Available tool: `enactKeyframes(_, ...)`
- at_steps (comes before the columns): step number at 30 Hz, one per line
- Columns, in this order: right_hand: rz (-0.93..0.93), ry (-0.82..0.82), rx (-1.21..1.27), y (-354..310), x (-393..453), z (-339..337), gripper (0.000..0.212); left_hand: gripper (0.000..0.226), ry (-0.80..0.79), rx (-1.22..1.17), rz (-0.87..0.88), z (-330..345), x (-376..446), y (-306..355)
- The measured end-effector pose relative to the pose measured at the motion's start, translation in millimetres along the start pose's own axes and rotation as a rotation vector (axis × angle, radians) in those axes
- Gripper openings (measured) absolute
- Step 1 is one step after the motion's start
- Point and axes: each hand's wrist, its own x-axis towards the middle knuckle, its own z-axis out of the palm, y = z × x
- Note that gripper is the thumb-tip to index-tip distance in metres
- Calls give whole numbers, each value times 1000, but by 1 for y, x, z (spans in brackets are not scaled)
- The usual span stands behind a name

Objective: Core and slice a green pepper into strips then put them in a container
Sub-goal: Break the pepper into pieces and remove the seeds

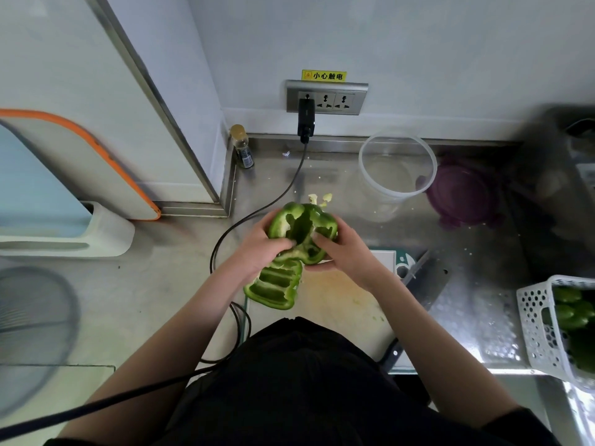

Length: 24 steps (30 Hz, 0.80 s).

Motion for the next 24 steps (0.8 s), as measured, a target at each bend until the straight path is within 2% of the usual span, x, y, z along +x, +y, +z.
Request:
enactKeyframes(2,-103,127,-151,-2,1,0,38,62,-99,-77,-9,2,0,3)
enactKeyframes(4,-292,282,-322,-5,1,-5,42,59,-146,-187,-70,-1,3,8)
enactKeyframes(6,-505,390,-479,-7,-1,-11,57,40,-170,-329,-210,-8,4,17)
enactKeyframes(7,-601,421,-549,-6,-2,-14,64,45,-227,-371,-304,-9,3,24)
enactKeyframes(9,-788,437,-677,-7,-3,-18,60,72,-319,-442,-427,-5,0,40)
enactKeyframes(11,-981,391,-869,-5,-1,-18,48,68,-256,-565,-487,7,1,57)
enactKeyframes(13,-1112,288,-1066,-3,3,-21,55,54,-64,-627,-534,19,8,66)
enactKeyframes(15,-1052,192,-1103,-7,-1,-27,73,42,54,-539,-492,27,15,70)
enactKeyframes(17,-943,280,-1023,-20,-12,-29,83,37,115,-385,-407,31,20,75)
enactKeyframes(19,-936,449,-1040,-32,-19,-26,80,33,175,-326,-349,37,24,80)
enactKeyframes(20,-942,440,-1142,-35,-18,-24,75,32,212,-316,-330,39,24,84)
enactKeyframes(22,-837,300,-1345,-37,-15,-21,66,28,292,-285,-322,44,31,82)
enactKeyframes(24,-800,384,-1337,-41,-10,-24,62,23,361,-291,-300,46,36,82)
